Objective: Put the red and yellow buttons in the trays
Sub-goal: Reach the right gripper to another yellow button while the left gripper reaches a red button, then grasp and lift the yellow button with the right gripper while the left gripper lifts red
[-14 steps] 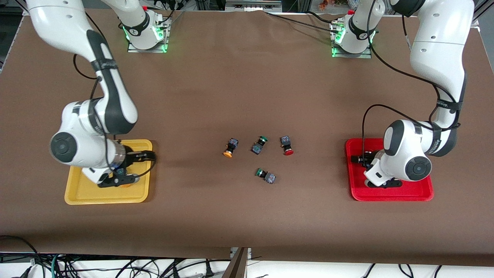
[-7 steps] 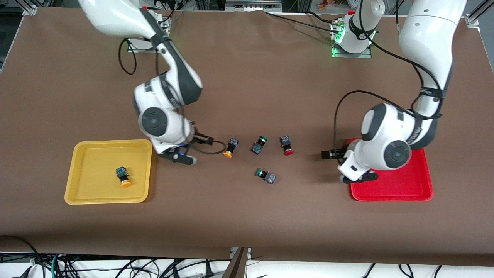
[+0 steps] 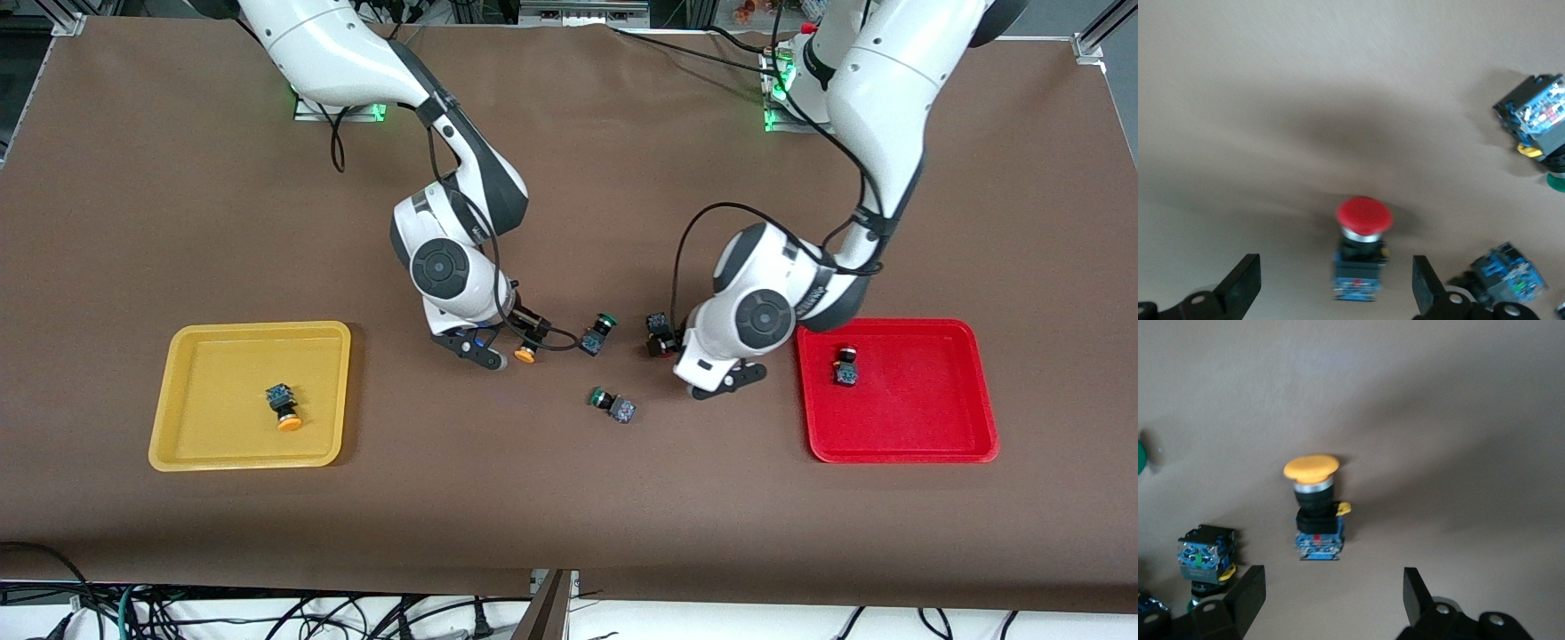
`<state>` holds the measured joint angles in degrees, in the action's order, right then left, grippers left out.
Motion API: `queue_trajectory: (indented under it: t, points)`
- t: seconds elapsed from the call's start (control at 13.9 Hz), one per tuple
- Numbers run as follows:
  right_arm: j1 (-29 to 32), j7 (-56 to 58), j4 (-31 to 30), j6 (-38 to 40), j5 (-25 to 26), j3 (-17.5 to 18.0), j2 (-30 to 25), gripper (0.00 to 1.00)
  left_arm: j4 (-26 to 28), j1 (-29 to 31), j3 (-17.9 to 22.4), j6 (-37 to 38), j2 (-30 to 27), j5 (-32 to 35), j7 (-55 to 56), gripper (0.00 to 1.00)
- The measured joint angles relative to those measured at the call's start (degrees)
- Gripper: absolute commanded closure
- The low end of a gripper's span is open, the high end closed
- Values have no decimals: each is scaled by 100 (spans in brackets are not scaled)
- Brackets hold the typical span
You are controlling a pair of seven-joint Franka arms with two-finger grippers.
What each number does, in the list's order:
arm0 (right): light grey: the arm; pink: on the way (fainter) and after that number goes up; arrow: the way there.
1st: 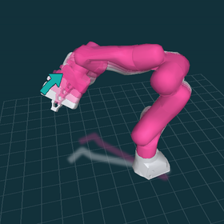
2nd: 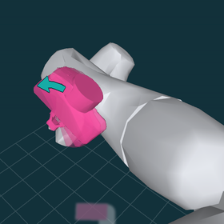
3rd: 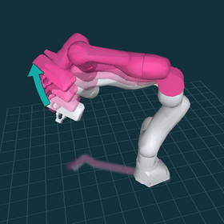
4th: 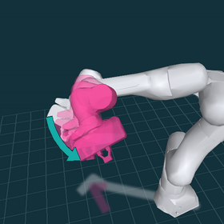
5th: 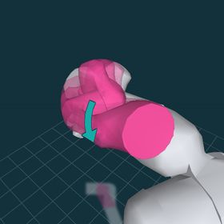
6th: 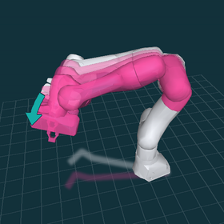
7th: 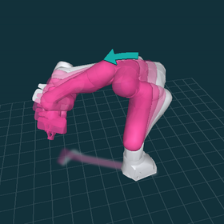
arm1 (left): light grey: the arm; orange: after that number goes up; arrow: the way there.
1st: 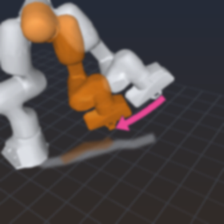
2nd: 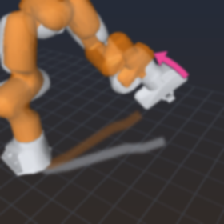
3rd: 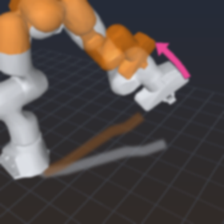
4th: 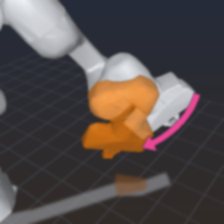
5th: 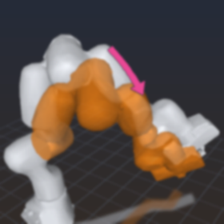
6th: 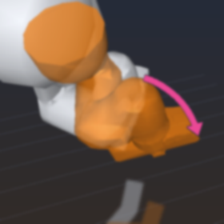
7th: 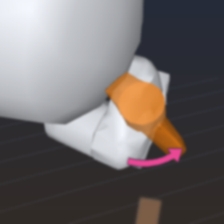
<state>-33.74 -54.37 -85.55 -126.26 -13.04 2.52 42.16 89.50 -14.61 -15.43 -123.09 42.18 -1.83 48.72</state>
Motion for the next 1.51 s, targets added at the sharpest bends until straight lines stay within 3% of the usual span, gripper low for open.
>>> queue_trajectory:
  t: [0.14,0.22,0.43,0.5,0.57,1.01,1.15,1.36,1.51]
  points:
    - [-161,-188,-2,-246,-13,1,156,8,171,-196,1,-335,79,0,291,0]
    - [-220,-223,-7,-348,-13,1,232,8,265,-238,3,-410,102,0,329,9]
    - [-276,-236,-9,-479,-13,-5,376,9,507,-247,17,-750,116,0,360,79]
    - [-276,-236,-12,-487,-12,-19,388,14,530,-246,21,-780,115,0,360,93]
    - [-275,-236,-29,-513,-12,-32,390,22,531,-238,26,-783,114,0,360,97]
    - [-274,-110,-286,-849,-3,-51,392,82,448,-188,62,-589,17,0,328,95]
    - [-269,-49,-273,-799,3,-109,351,91,249,-99,119,133,-187,0,54,95]
    - [-258,513,-155,-170,12,-464,113,90,-155,368,183,1215,-551,2,-881,94]
    - [-221,799,-145,188,10,-672,-101,34,-294,807,220,1736,-674,104,-1893,94]
